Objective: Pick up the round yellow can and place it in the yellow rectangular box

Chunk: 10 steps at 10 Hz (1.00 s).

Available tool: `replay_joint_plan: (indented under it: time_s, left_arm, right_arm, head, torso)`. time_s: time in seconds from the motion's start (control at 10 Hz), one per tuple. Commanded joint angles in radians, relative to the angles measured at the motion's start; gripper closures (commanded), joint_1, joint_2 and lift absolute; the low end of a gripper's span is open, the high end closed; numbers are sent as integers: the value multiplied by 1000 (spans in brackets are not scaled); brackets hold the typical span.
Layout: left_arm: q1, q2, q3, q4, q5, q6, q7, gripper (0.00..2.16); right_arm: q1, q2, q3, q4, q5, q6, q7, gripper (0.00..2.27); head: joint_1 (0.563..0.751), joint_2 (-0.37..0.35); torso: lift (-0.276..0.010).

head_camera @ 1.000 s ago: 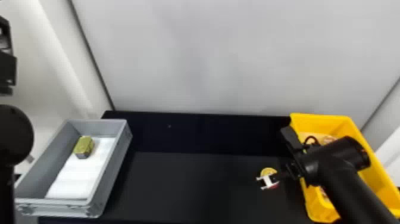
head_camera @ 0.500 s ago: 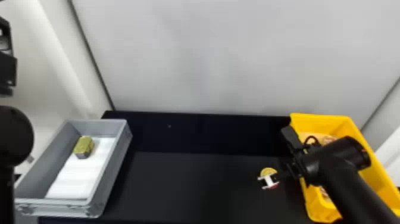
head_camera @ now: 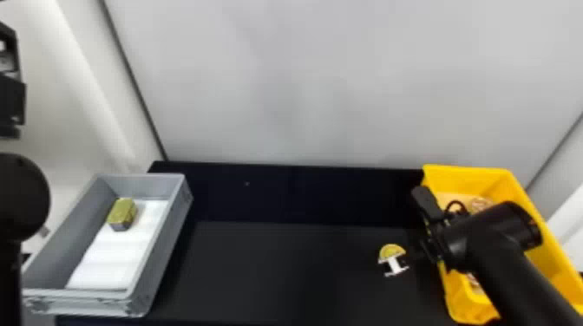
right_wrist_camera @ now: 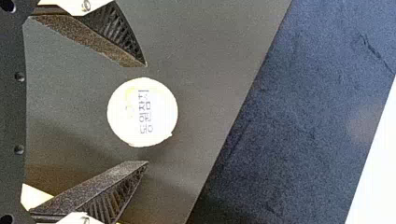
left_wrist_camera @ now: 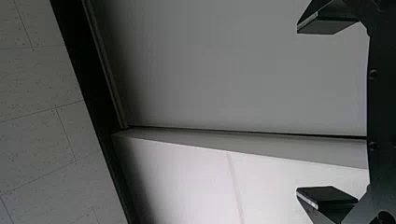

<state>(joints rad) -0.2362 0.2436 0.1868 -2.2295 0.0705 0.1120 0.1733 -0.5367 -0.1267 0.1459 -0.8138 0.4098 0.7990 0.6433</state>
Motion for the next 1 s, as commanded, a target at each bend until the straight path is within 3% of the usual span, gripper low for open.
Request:
replay_joint_plan:
  time_s: [0.0, 0.3, 0.5, 0.9]
  left_arm:
    - [1, -3, 0, -1, 0, -1, 0, 65]
    - [1, -1, 0, -1, -1, -1, 0, 65]
    - [1, -1, 2, -1, -1, -1, 0, 67]
    - [5, 0, 3, -2, -1, 3, 0, 65]
  right_arm:
    - [-5, 1, -2, 7, 0, -19, -3, 5]
    - [-2, 2, -9, 10, 0, -19, -5, 245]
    - [-2, 4, -11, 12, 0, -10, -2, 639]
    - [11, 2, -14, -11, 2, -12, 23, 774]
  head:
    - [694, 54]
    - [694, 54]
    - [694, 54]
    - [694, 54]
  torso:
    - [-3]
    - [-3]
    - [-3]
    - [-3]
